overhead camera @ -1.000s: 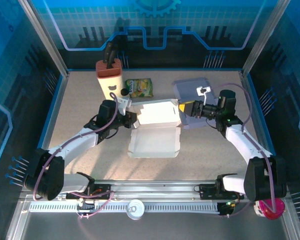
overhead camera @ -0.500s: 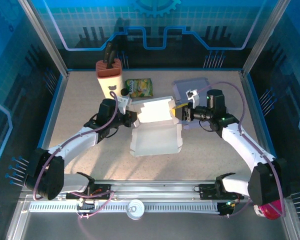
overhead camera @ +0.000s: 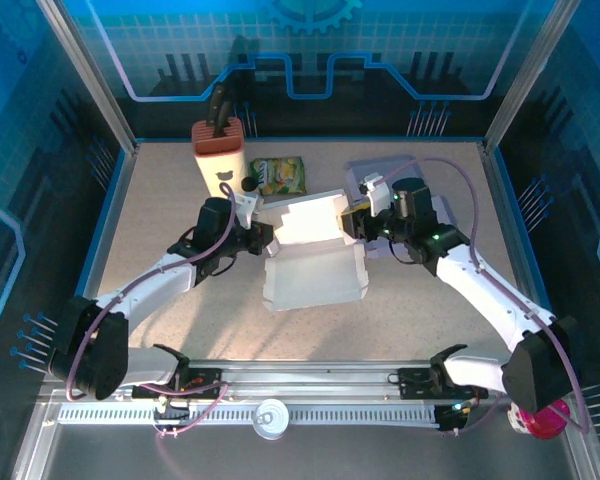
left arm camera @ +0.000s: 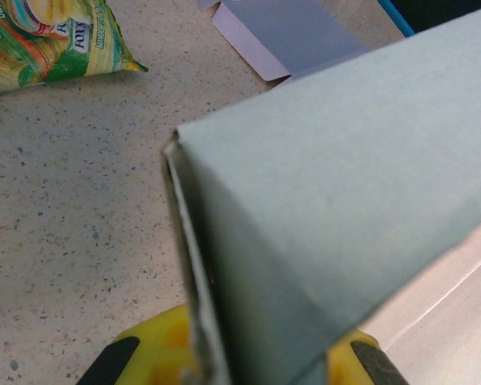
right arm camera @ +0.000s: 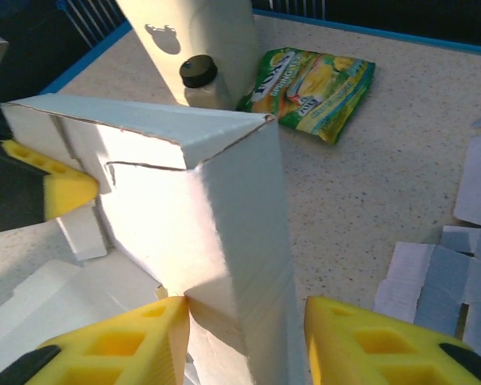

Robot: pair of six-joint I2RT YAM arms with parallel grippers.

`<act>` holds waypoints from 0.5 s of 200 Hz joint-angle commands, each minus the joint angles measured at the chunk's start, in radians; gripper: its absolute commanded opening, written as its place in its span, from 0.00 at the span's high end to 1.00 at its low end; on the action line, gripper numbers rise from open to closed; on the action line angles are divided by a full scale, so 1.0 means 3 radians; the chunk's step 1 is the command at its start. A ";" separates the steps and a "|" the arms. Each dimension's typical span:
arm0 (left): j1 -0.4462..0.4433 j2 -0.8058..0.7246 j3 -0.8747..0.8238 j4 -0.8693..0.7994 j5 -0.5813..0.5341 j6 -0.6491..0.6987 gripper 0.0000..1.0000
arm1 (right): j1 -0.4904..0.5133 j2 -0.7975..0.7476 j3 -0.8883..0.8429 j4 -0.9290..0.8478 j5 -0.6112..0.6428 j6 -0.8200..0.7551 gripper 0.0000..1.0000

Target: Fold the paper box

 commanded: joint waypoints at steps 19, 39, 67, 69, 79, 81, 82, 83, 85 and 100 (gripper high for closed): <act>-0.0019 0.0002 0.0143 -0.0001 0.0064 0.0033 1.00 | 0.0226 0.0150 0.0152 -0.0145 0.0708 -0.0091 0.63; -0.0026 0.0005 0.0148 -0.0007 0.0042 0.0033 1.00 | 0.0334 0.0231 0.0200 -0.0144 0.0984 -0.0094 0.71; -0.0054 0.0015 0.0166 -0.0025 0.0012 0.0039 1.00 | 0.0482 0.0333 0.0256 -0.0149 0.1412 -0.0020 0.84; -0.0059 0.0019 0.0168 -0.0027 0.0008 0.0042 1.00 | 0.0494 0.0341 0.0260 -0.0149 0.1441 -0.0008 0.85; -0.0062 0.0025 0.0178 -0.0040 0.0001 0.0047 1.00 | 0.0551 0.0375 0.0273 -0.0153 0.1632 0.0032 0.90; -0.0062 0.0025 0.0180 -0.0040 -0.0001 0.0044 1.00 | 0.0558 0.0382 0.0273 -0.0154 0.1661 0.0046 0.91; -0.0062 0.0025 0.0179 -0.0041 -0.0001 0.0049 1.00 | 0.0564 0.0382 0.0276 -0.0154 0.1682 0.0051 0.91; -0.0065 0.0028 0.0182 -0.0042 0.0000 0.0048 1.00 | 0.0570 0.0387 0.0277 -0.0156 0.1698 0.0058 0.92; -0.0064 0.0031 0.0183 -0.0046 -0.0001 0.0052 1.00 | 0.0581 0.0393 0.0282 -0.0161 0.1729 0.0068 0.94; -0.0082 0.0030 0.0189 -0.0050 -0.0017 0.0052 1.00 | 0.0677 0.0427 0.0306 -0.0186 0.1968 0.0149 1.00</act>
